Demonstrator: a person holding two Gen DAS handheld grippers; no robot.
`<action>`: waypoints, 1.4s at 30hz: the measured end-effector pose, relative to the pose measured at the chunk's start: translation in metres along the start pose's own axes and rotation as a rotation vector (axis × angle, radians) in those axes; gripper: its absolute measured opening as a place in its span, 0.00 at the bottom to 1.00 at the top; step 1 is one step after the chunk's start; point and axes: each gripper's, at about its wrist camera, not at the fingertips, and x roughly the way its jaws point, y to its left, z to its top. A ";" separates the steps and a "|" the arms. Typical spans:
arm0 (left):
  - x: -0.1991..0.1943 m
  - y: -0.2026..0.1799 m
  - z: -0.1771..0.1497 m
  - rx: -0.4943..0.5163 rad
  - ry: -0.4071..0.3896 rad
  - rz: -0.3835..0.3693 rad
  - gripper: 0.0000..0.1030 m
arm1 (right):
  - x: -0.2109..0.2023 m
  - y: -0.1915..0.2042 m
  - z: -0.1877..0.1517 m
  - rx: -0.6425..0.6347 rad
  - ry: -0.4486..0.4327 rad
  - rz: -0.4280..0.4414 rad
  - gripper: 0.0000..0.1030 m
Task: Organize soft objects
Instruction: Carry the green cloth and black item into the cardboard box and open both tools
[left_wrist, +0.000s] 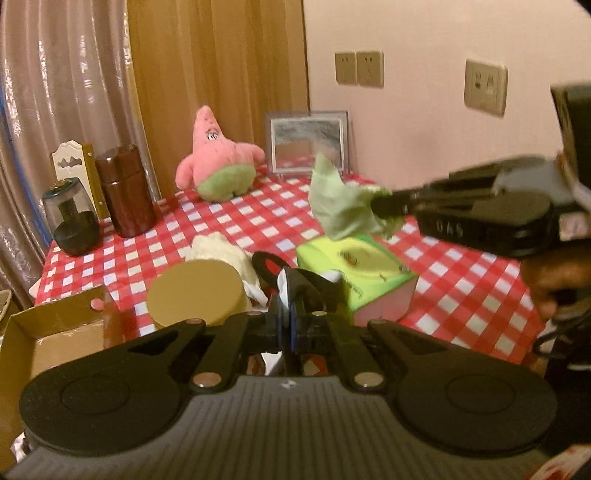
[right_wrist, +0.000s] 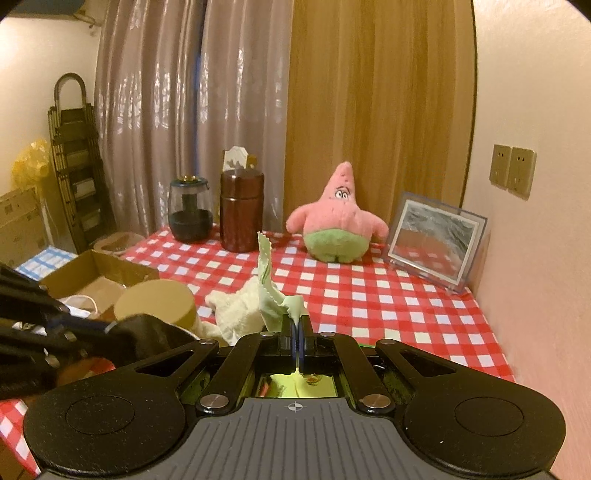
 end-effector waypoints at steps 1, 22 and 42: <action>-0.004 0.002 0.002 -0.009 -0.004 -0.007 0.03 | -0.002 0.001 0.000 0.000 -0.005 -0.001 0.01; -0.083 0.055 0.038 -0.034 -0.093 -0.021 0.03 | -0.026 0.033 0.019 0.058 -0.072 0.110 0.01; -0.139 0.181 0.008 -0.142 -0.054 0.183 0.03 | 0.029 0.158 0.072 0.001 -0.043 0.430 0.01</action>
